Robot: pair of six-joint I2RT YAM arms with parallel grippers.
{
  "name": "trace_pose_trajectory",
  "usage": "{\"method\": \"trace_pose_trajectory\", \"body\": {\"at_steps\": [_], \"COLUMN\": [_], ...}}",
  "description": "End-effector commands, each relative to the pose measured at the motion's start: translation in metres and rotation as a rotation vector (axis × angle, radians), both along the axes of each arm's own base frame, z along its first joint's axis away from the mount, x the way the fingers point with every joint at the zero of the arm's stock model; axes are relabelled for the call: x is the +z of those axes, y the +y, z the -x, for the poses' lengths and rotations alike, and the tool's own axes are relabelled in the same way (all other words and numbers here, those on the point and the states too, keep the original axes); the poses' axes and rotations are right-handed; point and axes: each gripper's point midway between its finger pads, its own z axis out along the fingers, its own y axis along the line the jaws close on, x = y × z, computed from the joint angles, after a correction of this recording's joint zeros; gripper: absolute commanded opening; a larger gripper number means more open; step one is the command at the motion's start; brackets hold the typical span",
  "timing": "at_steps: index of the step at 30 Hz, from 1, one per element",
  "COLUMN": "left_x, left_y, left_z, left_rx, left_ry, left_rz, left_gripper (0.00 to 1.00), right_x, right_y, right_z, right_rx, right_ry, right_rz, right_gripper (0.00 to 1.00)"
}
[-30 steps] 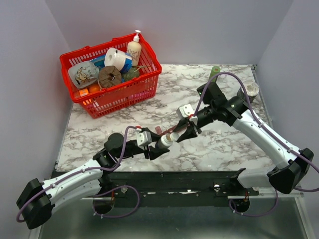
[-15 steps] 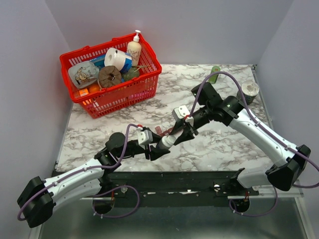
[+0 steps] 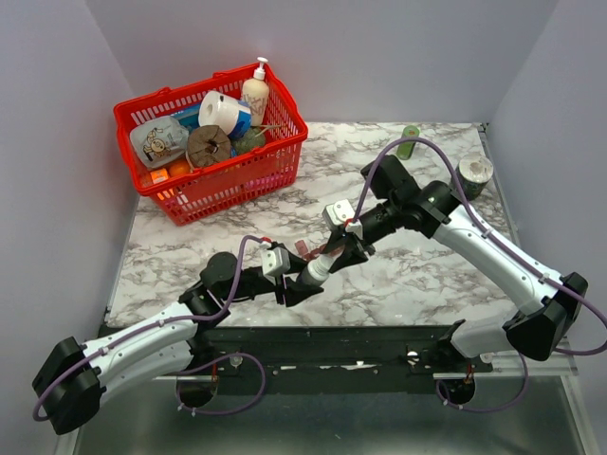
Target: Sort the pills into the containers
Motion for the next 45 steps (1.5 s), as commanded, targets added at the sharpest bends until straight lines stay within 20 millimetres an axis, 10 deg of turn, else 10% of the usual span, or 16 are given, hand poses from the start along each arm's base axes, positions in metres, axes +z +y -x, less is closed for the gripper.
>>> {"method": "trace_pose_trajectory", "body": {"at_steps": [1,27,38,45], "left_x": [0.035,0.081,0.115,0.123], "left_y": [-0.002,-0.004,0.002,0.015], "left_z": [0.003,0.03,0.018,-0.023], "left_rx": [-0.028,-0.177,-0.082,0.167], "left_ry": [-0.082,-0.161,-0.2,-0.247], "left_rz": [0.079,0.155,0.269,0.263], "left_gripper": [0.0,0.0,0.0,0.0], "right_x": [-0.013,-0.022,-0.009,-0.023], "right_y": [-0.003,-0.001,0.009,0.011], "right_z": [0.001,0.031,0.028,0.017], "right_rx": [0.003,0.188,0.117,-0.038], "right_ry": [-0.006,-0.036,0.027,0.153], "right_rz": [0.042,0.004,-0.023,0.064], "right_gripper": [0.21,0.25,0.26,0.26]}}
